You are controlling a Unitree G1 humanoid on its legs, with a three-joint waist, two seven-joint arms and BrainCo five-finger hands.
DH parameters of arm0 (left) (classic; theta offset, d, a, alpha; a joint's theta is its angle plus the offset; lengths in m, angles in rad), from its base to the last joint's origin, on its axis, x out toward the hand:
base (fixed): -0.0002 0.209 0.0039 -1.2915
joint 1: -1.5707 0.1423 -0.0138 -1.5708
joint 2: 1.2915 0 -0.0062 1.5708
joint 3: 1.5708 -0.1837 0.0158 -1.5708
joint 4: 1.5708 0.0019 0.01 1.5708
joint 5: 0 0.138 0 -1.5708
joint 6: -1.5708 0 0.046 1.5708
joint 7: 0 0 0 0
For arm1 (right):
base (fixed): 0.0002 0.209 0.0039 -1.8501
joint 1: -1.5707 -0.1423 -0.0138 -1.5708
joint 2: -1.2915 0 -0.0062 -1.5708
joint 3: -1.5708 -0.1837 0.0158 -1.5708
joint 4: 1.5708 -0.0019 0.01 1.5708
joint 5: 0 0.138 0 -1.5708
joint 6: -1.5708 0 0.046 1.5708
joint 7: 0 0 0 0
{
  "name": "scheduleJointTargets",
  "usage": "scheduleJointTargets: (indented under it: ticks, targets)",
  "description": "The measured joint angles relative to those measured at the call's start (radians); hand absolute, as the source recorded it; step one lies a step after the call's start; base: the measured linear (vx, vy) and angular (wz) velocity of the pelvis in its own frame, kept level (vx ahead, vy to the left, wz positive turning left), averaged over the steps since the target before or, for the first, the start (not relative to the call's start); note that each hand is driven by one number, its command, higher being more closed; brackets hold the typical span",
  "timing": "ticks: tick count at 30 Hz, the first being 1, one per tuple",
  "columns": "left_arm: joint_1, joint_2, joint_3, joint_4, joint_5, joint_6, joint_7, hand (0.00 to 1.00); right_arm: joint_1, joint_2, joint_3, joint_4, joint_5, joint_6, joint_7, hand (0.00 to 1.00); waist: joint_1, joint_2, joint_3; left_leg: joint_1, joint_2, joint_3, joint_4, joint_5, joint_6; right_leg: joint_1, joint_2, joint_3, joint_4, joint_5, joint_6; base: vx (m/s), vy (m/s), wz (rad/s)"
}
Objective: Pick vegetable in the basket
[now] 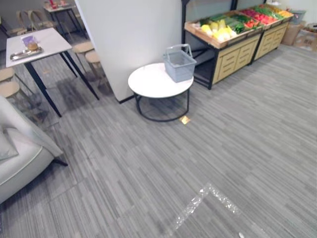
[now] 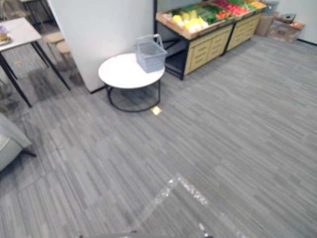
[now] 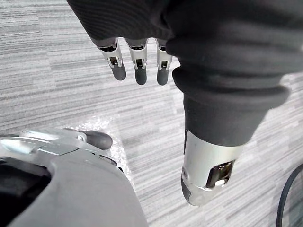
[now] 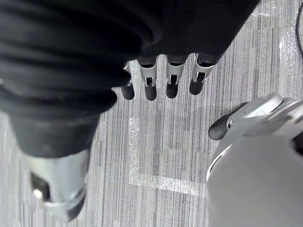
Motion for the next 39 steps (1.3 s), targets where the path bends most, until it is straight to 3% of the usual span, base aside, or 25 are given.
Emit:
scheduleJointTargets:
  ticks: [13,23,28,39]
  targets:
    - [-0.001,-0.001,-0.003,0.000,-0.002,-0.010,0.002,0.00,-0.023,0.000,0.001,0.000,0.042,-0.018,-0.002,0.00,-0.001,-0.003,0.016,0.013,0.001,0.019,-0.001,-0.009,-0.008,0.015,-0.001,-0.001,-0.024,-0.001,0.002,-0.02,-0.013,-0.03]
    - [-0.001,-0.001,-0.002,-0.001,-0.047,-0.011,-0.002,0.00,-0.018,-0.001,0.031,-0.010,0.169,-0.027,0.017,0.00,-0.001,0.000,0.014,0.013,0.002,0.041,-0.001,-0.025,-0.007,0.012,0.001,0.022,-0.029,0.000,0.001,0.04,-0.013,-0.06]
    - [-0.015,0.000,-0.002,-0.003,-0.066,-0.012,0.005,0.00,-0.021,-0.002,0.080,-0.041,0.146,-0.060,0.017,0.00,-0.002,0.000,0.014,0.010,0.003,0.062,0.000,-0.029,-0.010,0.001,0.002,0.037,-0.029,0.001,0.001,0.04,-0.021,-0.11]
    - [-0.036,-0.017,0.055,-0.002,-0.067,-0.010,-0.003,0.00,-0.015,0.003,0.018,-0.038,0.106,-0.031,0.037,0.00,-0.004,0.011,0.042,-0.025,0.010,0.087,-0.001,-0.031,-0.010,-0.040,0.007,0.053,-0.027,0.003,-0.003,0.01,-0.021,-0.05]
